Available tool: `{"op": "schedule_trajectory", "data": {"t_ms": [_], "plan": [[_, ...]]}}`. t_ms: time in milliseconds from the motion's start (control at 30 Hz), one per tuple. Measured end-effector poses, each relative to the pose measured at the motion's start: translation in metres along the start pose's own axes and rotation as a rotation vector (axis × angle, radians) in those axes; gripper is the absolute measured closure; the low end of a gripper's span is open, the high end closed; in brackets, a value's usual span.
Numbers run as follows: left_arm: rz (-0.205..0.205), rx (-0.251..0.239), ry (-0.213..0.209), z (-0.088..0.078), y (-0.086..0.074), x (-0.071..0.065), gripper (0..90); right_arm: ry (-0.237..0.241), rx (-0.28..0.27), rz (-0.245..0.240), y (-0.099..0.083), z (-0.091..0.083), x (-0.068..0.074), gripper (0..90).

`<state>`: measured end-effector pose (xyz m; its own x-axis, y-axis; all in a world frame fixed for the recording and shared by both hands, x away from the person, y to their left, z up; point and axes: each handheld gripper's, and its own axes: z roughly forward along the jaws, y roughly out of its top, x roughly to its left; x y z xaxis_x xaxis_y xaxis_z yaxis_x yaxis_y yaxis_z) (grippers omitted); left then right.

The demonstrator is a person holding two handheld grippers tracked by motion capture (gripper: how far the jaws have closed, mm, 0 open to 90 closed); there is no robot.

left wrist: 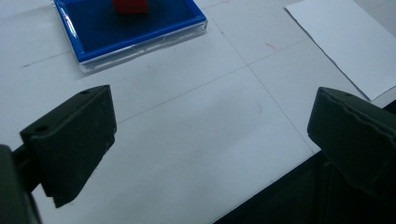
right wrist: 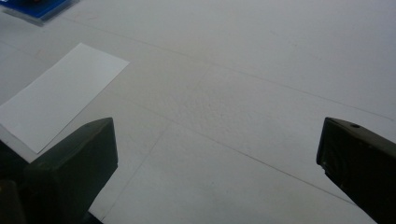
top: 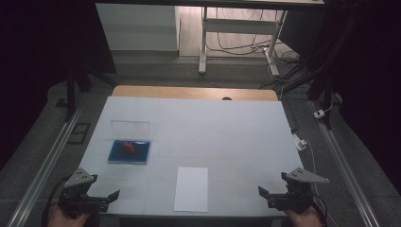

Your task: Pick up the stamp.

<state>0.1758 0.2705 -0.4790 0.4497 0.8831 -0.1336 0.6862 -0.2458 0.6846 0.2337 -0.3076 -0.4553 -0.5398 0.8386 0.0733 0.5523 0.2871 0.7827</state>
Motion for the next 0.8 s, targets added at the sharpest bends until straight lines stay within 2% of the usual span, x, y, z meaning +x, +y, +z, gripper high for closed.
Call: {"op": "schedule_trajectory", "data": {"t_ms": [133,300,467,667,800], "plan": [[0.009,0.019,0.002,0.0020,0.0009,-0.0010,2.2,0.037,0.025,0.005,0.0013,0.0021,-0.0024,0.0],[0.017,0.035,0.002,0.0036,0.0014,-0.0021,2.3,0.051,0.031,0.022,0.0013,0.0031,-0.0051,0.0],[0.027,0.047,-0.008,0.0047,0.0018,-0.0027,2.9,0.059,0.052,-0.007,0.0018,0.0054,-0.0023,0.0],[0.003,0.056,-0.014,0.0053,0.0020,-0.0004,2.9,0.064,0.062,-0.029,0.0020,0.0061,0.0002,0.0],[-0.012,0.081,-0.020,0.0073,0.0029,0.0006,3.2,0.067,0.068,-0.036,0.0021,0.0065,0.0008,0.0]]}}
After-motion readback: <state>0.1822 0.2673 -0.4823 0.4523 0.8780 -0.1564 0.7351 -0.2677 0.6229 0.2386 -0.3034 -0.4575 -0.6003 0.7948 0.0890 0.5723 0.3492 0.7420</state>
